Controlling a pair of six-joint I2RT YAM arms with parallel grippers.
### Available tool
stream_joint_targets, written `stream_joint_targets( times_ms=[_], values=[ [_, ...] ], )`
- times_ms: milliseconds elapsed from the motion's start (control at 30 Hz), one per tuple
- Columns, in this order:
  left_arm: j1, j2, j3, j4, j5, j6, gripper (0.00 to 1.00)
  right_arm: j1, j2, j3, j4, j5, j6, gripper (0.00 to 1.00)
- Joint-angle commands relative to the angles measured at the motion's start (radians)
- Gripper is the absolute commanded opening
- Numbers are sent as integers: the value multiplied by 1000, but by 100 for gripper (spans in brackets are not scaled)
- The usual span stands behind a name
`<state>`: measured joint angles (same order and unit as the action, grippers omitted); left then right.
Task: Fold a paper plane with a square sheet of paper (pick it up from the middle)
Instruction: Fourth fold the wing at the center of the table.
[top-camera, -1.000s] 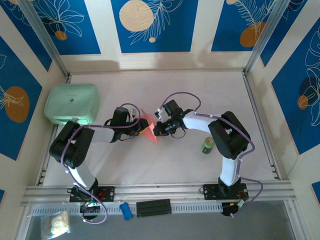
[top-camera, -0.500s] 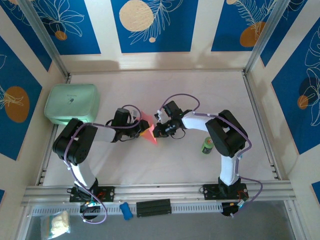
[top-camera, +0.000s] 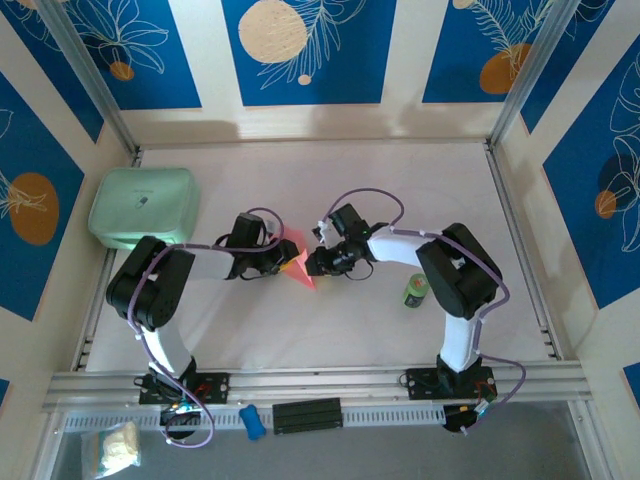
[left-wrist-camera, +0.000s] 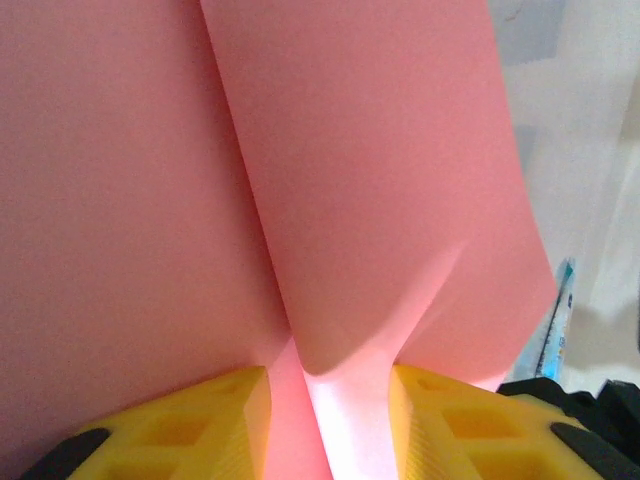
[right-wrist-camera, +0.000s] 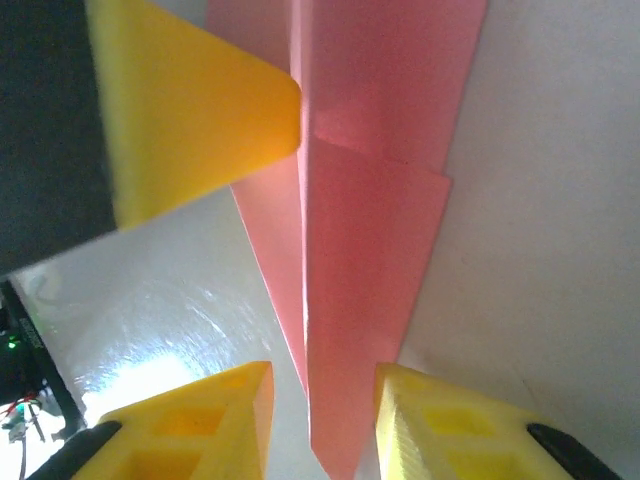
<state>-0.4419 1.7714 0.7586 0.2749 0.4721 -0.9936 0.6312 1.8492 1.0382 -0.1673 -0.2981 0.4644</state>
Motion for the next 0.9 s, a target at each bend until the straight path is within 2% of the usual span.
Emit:
stream_joint_targets(
  times_ms=[0,167,333,500,867],
  values=[
    [-4,46,-7,-146,-74,-3,36,34,-67,-46,50,97,13,33],
    [-5,60,-3,-162,-85,-17,34,99,-91,-80,79,242,30,33],
    [-5,57,-4,-183,-101,-18,31,117,-86,-96,103,296,54,33],
    [-5,54,-3,-194,-110,-19,27,118,-85,-104,116,303,62,30],
    [-4,56,2,-217,-121,-17,25,96,-55,-104,157,214,84,22]
  ],
)
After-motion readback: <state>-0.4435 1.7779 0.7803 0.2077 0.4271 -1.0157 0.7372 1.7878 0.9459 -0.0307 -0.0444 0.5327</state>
